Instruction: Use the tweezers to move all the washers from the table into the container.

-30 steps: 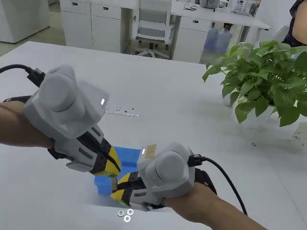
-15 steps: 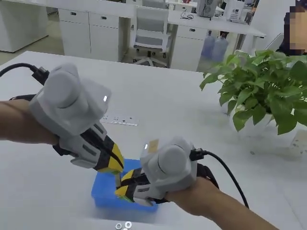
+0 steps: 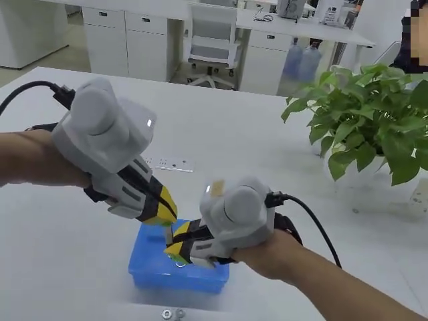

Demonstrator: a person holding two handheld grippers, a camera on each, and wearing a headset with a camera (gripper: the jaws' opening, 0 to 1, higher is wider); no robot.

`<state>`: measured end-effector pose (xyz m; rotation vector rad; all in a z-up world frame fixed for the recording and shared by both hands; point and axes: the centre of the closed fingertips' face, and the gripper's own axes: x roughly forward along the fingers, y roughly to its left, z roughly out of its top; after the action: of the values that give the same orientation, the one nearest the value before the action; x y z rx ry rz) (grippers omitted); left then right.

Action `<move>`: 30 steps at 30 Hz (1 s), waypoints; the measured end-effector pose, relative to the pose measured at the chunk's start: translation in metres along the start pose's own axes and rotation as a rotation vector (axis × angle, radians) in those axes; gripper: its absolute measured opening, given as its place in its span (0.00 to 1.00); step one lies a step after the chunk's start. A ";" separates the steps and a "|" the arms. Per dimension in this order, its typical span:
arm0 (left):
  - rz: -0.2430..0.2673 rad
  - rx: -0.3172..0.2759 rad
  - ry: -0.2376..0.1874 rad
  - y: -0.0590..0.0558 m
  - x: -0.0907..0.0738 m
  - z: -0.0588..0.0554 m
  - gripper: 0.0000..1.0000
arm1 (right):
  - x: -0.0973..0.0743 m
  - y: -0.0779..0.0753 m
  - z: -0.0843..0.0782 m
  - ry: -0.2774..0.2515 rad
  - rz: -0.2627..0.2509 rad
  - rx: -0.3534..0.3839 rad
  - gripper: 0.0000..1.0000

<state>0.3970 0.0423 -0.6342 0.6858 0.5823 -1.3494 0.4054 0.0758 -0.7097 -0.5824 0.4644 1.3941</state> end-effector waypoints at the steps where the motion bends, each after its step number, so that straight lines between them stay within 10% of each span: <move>1: -0.002 -0.002 0.001 0.002 0.001 -0.001 0.05 | 0.002 -0.002 -0.001 -0.002 0.001 0.002 0.09; 30: -0.003 -0.056 0.012 0.025 0.029 -0.040 0.05 | 0.042 -0.020 -0.028 0.009 0.053 0.049 0.10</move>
<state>0.4265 0.0543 -0.6793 0.6482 0.6292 -1.3273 0.4316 0.0896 -0.7552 -0.5404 0.5229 1.4267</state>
